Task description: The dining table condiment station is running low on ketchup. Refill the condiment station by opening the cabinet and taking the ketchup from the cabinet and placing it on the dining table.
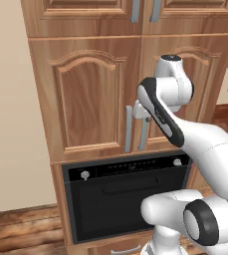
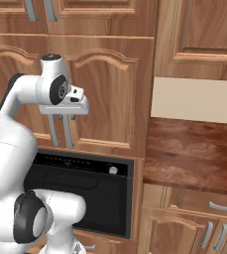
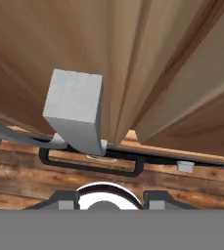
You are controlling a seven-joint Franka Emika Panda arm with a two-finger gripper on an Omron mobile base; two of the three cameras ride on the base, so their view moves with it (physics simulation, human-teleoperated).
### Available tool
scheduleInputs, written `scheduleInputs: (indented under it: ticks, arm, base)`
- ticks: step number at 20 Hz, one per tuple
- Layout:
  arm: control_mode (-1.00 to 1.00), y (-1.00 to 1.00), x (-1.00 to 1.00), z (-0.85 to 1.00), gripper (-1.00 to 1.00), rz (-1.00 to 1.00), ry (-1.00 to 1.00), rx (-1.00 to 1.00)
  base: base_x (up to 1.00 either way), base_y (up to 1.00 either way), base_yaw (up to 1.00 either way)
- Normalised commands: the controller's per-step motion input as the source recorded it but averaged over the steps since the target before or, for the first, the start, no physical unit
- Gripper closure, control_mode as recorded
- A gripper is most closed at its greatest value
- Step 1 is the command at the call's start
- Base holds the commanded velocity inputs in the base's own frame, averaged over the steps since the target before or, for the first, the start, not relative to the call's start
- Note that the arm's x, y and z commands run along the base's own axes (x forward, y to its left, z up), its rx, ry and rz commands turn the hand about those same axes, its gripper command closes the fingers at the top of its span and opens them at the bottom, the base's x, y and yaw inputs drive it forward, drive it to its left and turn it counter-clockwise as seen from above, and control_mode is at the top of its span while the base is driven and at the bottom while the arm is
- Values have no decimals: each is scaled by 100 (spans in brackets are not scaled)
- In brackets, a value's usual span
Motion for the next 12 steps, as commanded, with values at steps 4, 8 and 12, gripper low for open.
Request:
scheduleInputs:
  ticks: [4,8,12]
  arm:
    - [-100,0,-25,0,-100,0,-11,0]
    - [-100,1,-59,0,-100,0,-24,-2]
    - [-100,3,-16,-19,-100,-4,-17,0]
  base:
    - [0,0,0]
    - [0,0,0]
    - [0,0,0]
